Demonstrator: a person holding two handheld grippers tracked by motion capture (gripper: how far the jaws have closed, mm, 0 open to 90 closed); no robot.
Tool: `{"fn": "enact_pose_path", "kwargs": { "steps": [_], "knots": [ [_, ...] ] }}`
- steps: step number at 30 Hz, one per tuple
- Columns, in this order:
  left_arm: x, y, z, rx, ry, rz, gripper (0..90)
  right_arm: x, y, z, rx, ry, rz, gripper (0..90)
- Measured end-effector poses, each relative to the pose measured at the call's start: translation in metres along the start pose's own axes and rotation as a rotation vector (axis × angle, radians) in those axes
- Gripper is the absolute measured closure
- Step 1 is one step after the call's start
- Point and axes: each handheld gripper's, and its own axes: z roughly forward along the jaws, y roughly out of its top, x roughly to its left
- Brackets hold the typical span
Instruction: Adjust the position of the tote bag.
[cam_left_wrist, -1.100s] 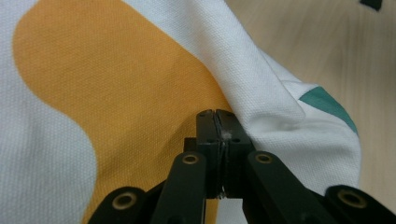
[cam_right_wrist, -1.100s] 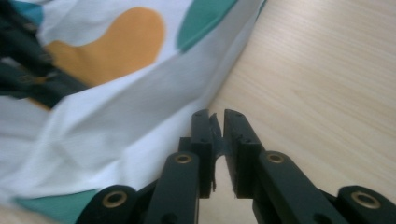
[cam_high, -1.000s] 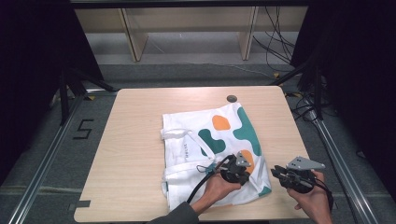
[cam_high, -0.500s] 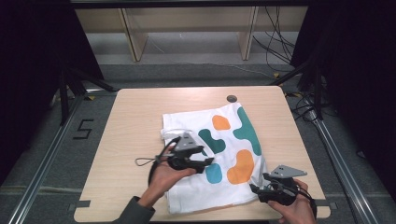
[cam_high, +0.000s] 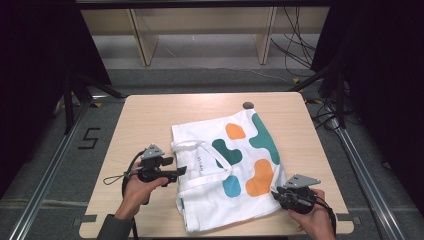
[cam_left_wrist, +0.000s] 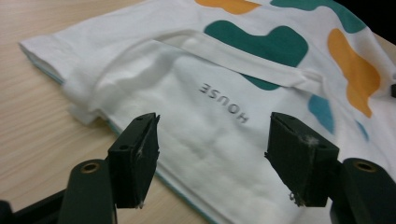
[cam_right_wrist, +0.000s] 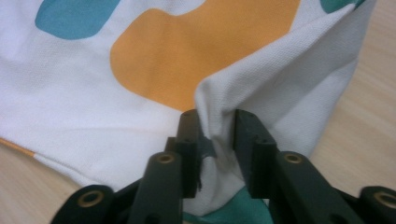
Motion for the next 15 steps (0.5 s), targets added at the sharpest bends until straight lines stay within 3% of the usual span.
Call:
{"fn": "enact_pose_path", "kwargs": {
  "steps": [2,3,4,5,8,9,11,13,14,15],
  "knots": [
    [0.007,-0.001,-0.003,0.003,0.035,-0.001,32.8,-0.007,0.001,-0.002,0.000,-0.026,-0.026,79.5],
    [0.011,-0.002,-0.005,0.012,0.069,0.001,32.1,-0.012,0.001,-0.002,-0.001,-0.037,-0.028,80.8],
    [0.016,-0.002,-0.008,0.047,0.103,0.031,31.3,-0.018,0.002,-0.001,-0.009,-0.058,-0.050,81.5],
    [0.019,-0.004,-0.008,0.050,0.136,0.028,31.2,-0.023,0.003,0.000,-0.007,-0.071,-0.055,81.8],
    [0.027,-0.009,-0.011,0.059,0.171,0.014,31.2,-0.039,0.008,0.005,-0.009,-0.111,-0.059,82.3],
    [0.030,-0.012,-0.013,0.078,0.183,0.036,31.2,-0.046,0.010,0.007,-0.013,-0.124,-0.070,82.3],
    [0.033,-0.016,-0.014,0.103,0.215,0.052,30.9,-0.058,0.015,0.011,-0.005,-0.131,-0.037,82.4],
    [0.037,-0.020,-0.015,0.122,0.233,0.054,29.7,-0.071,0.020,0.016,-0.011,-0.148,-0.030,82.3],
    [0.038,-0.023,-0.013,0.105,0.236,0.037,29.7,-0.074,0.023,0.017,-0.005,-0.149,-0.016,82.3],
    [0.041,-0.024,-0.015,0.136,0.249,0.061,29.7,-0.080,0.024,0.021,-0.024,-0.168,-0.039,82.3]
  ]
}}
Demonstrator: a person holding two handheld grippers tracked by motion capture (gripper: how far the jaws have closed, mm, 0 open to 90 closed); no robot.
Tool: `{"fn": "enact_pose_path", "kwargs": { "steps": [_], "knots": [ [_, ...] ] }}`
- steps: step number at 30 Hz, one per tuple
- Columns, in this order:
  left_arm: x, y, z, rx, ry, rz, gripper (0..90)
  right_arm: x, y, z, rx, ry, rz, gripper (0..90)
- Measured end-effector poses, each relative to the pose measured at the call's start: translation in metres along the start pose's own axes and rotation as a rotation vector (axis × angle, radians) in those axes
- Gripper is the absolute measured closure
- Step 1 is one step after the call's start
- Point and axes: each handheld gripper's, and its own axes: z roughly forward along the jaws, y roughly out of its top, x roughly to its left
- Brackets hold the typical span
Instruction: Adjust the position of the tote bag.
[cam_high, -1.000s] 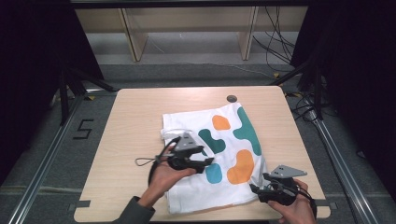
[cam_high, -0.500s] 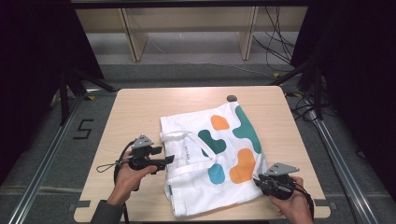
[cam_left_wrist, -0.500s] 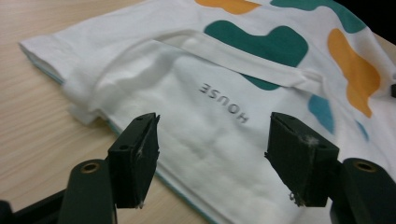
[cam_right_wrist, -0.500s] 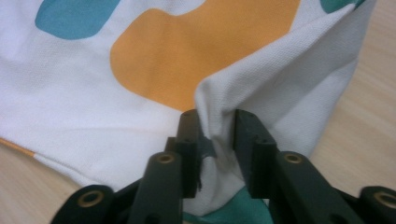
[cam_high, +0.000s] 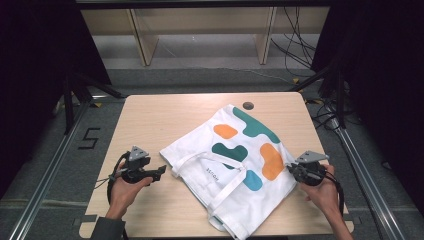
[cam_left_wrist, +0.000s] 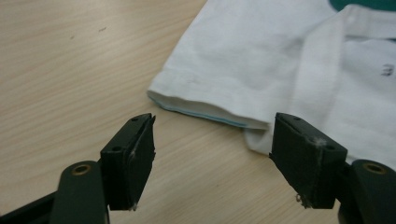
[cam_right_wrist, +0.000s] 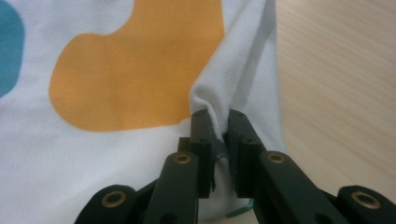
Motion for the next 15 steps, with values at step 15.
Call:
{"fn": "enact_pose_path", "kwargs": {
  "steps": [15],
  "knots": [
    [-0.002,-0.017,0.026,0.115,-0.032,0.106,32.6,-0.038,0.020,0.033,0.003,-0.041,-0.005,81.4]
  ]
}}
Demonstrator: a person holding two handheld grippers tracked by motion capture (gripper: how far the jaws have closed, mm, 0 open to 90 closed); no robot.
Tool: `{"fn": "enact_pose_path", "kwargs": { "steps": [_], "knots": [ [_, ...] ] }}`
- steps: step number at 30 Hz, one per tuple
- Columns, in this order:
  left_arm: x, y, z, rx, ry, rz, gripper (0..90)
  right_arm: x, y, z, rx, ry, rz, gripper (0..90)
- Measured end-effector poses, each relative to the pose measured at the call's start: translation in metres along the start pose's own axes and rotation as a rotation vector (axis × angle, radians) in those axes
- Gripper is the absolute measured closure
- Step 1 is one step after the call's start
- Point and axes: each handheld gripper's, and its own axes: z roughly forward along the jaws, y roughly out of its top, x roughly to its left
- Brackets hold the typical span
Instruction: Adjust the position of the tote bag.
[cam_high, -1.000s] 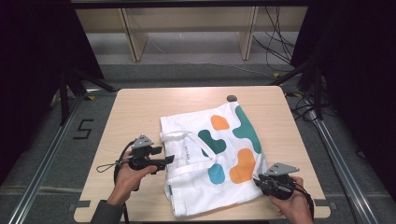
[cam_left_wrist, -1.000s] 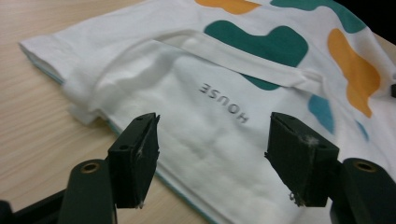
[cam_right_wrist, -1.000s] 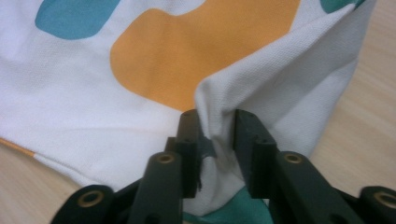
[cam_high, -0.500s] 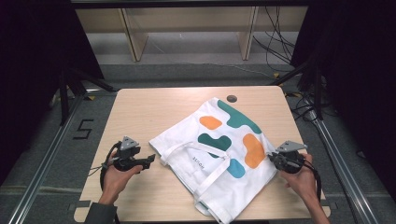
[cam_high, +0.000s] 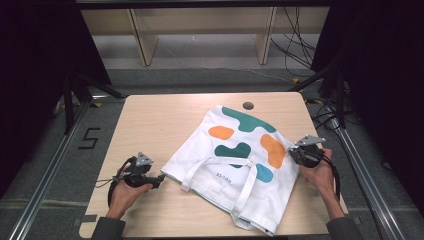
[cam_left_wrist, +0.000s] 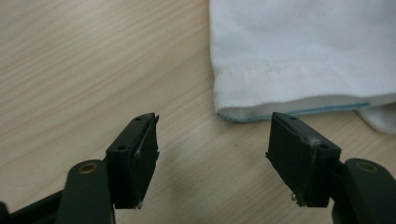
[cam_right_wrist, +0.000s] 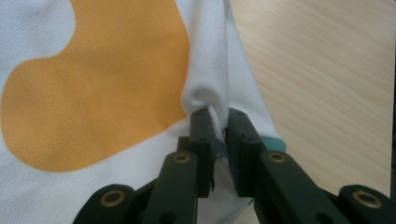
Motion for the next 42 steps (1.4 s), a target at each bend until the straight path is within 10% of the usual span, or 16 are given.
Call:
{"fn": "enact_pose_path", "kwargs": {
  "steps": [8,12,16,19,22,34,42],
  "knots": [
    [-0.005,0.010,0.014,-0.005,-0.005,-0.017,32.8,-0.002,-0.001,0.001,-0.018,-0.002,0.003,76.2],
    [-0.009,0.016,0.020,-0.068,-0.009,-0.040,32.4,0.000,-0.001,-0.003,-0.021,-0.027,0.065,57.0],
    [-0.011,0.022,0.025,-0.105,0.000,0.049,36.0,0.006,-0.001,-0.016,-0.023,-0.012,0.064,46.0],
    [-0.013,0.026,0.025,-0.123,0.031,0.121,55.2,0.014,-0.004,-0.033,-0.022,-0.008,0.076,43.6],
    [-0.013,0.027,0.021,-0.132,0.051,0.090,74.9,0.024,-0.007,-0.045,-0.030,0.037,0.084,41.8],
    [-0.037,-0.007,-0.013,-0.095,-0.042,0.069,77.6,0.108,-0.028,-0.096,-0.007,0.232,-0.025,38.3],
    [-0.049,-0.013,-0.022,-0.077,-0.033,0.106,77.1,0.135,-0.055,-0.112,0.006,0.310,-0.081,35.0]
  ]
}}
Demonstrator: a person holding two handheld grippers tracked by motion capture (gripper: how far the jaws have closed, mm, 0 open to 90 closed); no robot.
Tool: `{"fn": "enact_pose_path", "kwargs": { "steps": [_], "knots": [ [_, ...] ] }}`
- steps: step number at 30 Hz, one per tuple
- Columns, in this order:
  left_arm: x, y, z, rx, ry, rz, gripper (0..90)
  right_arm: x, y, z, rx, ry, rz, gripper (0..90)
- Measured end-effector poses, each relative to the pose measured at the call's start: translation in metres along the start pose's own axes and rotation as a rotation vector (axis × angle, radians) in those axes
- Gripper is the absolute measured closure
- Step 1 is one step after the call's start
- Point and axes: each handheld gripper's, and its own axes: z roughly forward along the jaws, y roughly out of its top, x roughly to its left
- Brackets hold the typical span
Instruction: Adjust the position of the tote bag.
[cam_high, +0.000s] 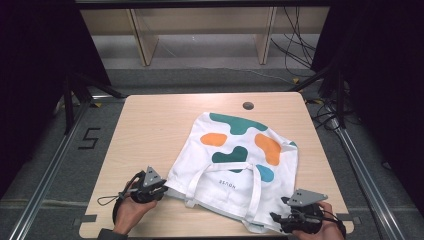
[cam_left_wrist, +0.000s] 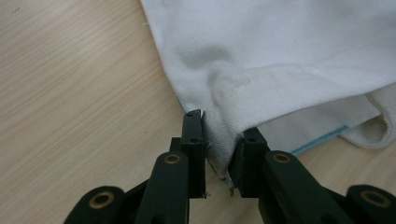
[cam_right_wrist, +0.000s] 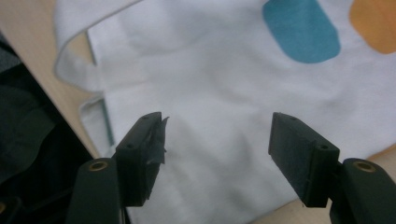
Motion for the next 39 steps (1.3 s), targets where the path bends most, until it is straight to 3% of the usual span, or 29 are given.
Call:
{"fn": "enact_pose_path", "kwargs": {
  "steps": [1,3,7,8,10,13,14,15,18,21,23,27,28,29,31,33,34,36,37,39],
  "knots": [
    [0.000,-0.001,0.001,0.001,-0.009,-0.022,77.0,0.002,-0.001,-0.001,0.000,0.010,-0.011,34.6],
    [0.002,-0.001,0.002,0.006,-0.015,-0.028,76.8,0.007,-0.004,-0.004,0.007,0.041,-0.009,33.3],
    [0.001,0.000,0.001,-0.015,-0.010,-0.046,76.5,0.013,-0.010,0.000,0.022,0.036,-0.044,31.8],
    [0.003,0.000,0.000,-0.003,-0.012,-0.022,76.1,0.015,-0.011,0.000,0.031,0.039,-0.060,33.3],
    [0.004,0.000,0.000,0.000,-0.011,-0.018,75.5,0.017,-0.012,0.000,0.047,0.035,-0.087,37.4],
    [0.005,-0.001,0.000,0.010,-0.024,-0.014,74.8,0.015,-0.013,-0.003,0.058,0.039,-0.082,38.8],
    [0.004,-0.001,0.001,-0.003,-0.018,-0.026,74.7,0.015,-0.014,-0.002,0.036,0.028,-0.079,41.0],
    [0.002,-0.002,0.002,-0.010,-0.027,-0.045,74.5,0.014,-0.013,-0.005,0.054,0.028,-0.078,44.7],
    [-0.002,-0.001,0.001,-0.001,-0.037,-0.028,74.2,0.007,-0.014,-0.005,0.041,-0.018,-0.072,47.2],
    [-0.010,0.000,0.001,0.003,-0.036,-0.006,74.1,0.001,-0.013,-0.003,0.032,-0.098,-0.110,50.2],
    [-0.015,0.000,-0.001,0.006,-0.059,0.009,73.6,-0.007,-0.012,-0.001,0.030,-0.160,-0.107,51.8],
    [-0.026,-0.004,-0.001,0.011,-0.059,0.037,71.2,-0.020,-0.012,0.005,0.050,-0.194,-0.087,52.5],
    [-0.026,-0.005,-0.002,0.026,-0.052,0.054,71.0,-0.023,-0.013,0.006,0.056,-0.183,-0.076,52.4],
    [-0.028,-0.006,-0.001,0.002,-0.052,0.038,70.9,-0.024,-0.014,0.006,0.076,-0.173,-0.075,51.1],
    [-0.026,-0.005,-0.003,0.016,-0.050,0.045,70.8,-0.026,-0.019,0.004,0.088,-0.169,-0.064,51.2],
    [-0.026,-0.004,-0.003,0.000,-0.040,0.040,70.8,-0.023,-0.022,0.000,0.096,-0.164,-0.046,51.1],
    [-0.027,-0.005,-0.002,0.002,-0.044,0.016,70.5,-0.024,-0.024,-0.002,0.095,-0.171,-0.055,51.0],
    [-0.026,-0.005,-0.002,0.010,-0.061,0.028,69.7,-0.025,-0.027,-0.002,0.096,-0.201,-0.055,51.0],
    [-0.028,-0.005,0.000,-0.011,-0.053,0.011,69.6,-0.025,-0.026,-0.001,0.101,-0.211,-0.052,51.3],
    [-0.028,-0.004,-0.001,0.007,-0.055,0.032,69.1,-0.027,-0.025,0.005,0.096,-0.250,-0.062,53.6]
  ]
}}
